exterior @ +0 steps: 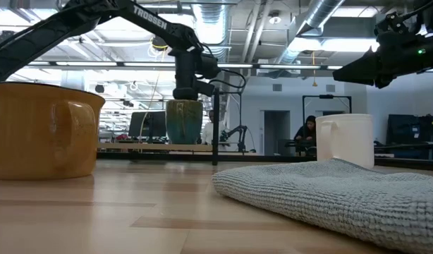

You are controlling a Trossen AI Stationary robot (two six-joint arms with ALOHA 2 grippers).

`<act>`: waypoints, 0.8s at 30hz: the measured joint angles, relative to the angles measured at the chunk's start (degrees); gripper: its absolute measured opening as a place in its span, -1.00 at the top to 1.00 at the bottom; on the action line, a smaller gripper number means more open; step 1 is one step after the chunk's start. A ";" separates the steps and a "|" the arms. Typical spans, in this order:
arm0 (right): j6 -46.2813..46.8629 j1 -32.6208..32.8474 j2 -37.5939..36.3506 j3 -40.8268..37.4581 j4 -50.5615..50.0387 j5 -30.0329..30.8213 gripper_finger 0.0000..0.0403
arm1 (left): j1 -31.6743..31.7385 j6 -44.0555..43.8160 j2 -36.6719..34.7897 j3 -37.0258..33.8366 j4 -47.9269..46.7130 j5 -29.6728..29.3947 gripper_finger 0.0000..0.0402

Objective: Stack small to large cups/mugs on shelf
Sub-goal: Put the green mug on the shelf

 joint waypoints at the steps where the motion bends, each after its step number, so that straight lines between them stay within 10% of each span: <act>1: 0.00 0.00 -0.01 0.00 0.01 0.00 0.16 | 0.00 -0.11 0.02 -0.03 0.04 -0.07 0.63; 24: 0.00 0.00 0.01 0.00 0.01 0.00 0.16 | 0.02 -4.01 0.00 1.41 -1.82 -0.26 0.49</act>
